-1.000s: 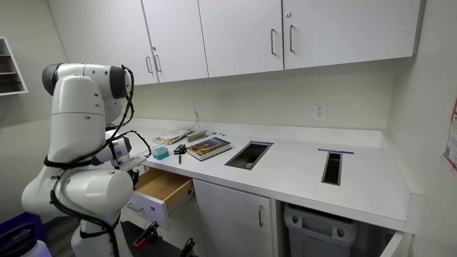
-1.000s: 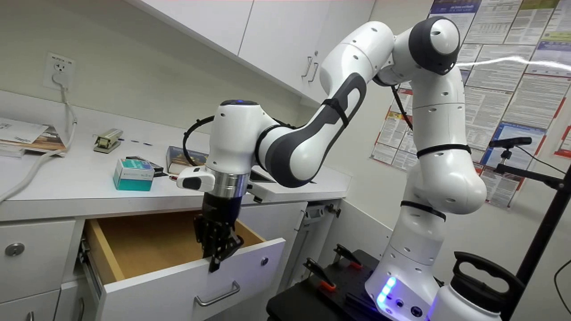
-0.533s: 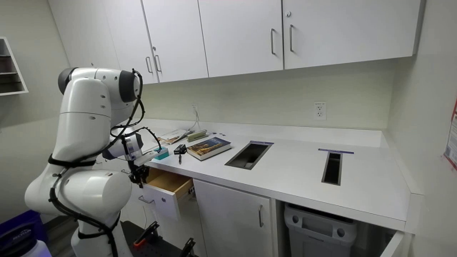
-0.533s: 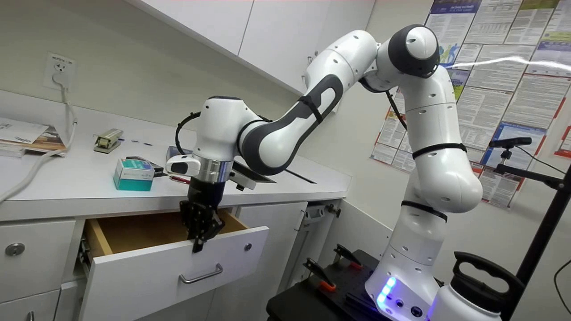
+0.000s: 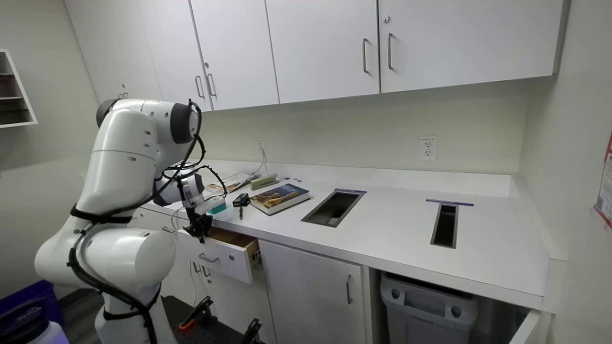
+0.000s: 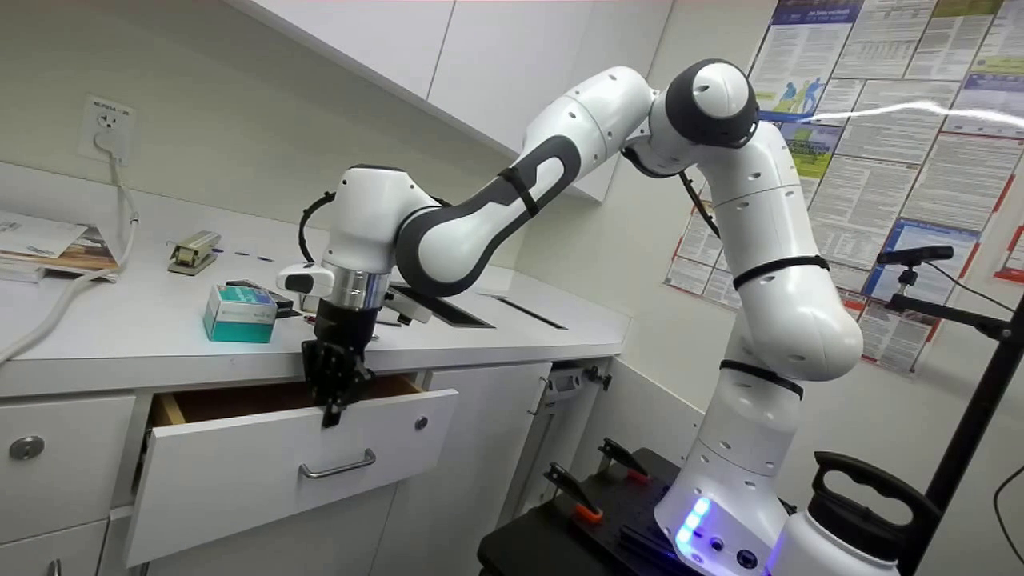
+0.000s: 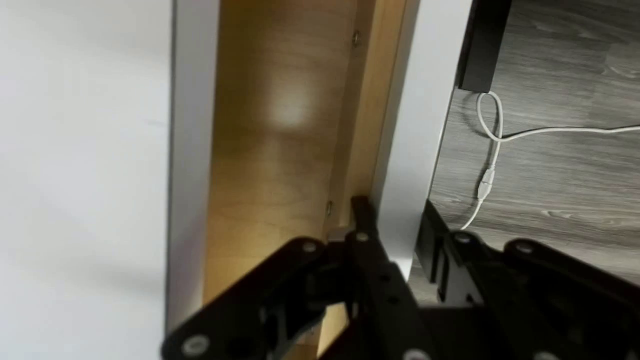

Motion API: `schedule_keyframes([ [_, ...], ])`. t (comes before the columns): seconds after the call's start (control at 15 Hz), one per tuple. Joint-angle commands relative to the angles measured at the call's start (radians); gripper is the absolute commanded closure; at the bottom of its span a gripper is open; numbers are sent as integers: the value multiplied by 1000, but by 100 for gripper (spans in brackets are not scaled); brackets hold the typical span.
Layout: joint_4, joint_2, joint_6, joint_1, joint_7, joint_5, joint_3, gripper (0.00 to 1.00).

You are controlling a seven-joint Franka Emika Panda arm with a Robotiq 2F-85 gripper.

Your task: Open the bottom right cupboard door then close the drawer

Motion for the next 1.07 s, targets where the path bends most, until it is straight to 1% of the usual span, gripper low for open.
schedule_keyframes([
  [0.0,35,-11,-114,-22,-119,-35,-30,94],
  [0.47,58,-2,-139,-8,-130,-39,-29,94],
  [0.53,56,-5,-141,-8,-126,-35,-27,50],
  [0.6,51,-13,-146,-6,-129,-37,-26,49],
  [0.8,23,-74,-204,3,-172,-74,-36,29],
  [1.0,-25,-157,-194,-9,-197,-54,-15,6],
])
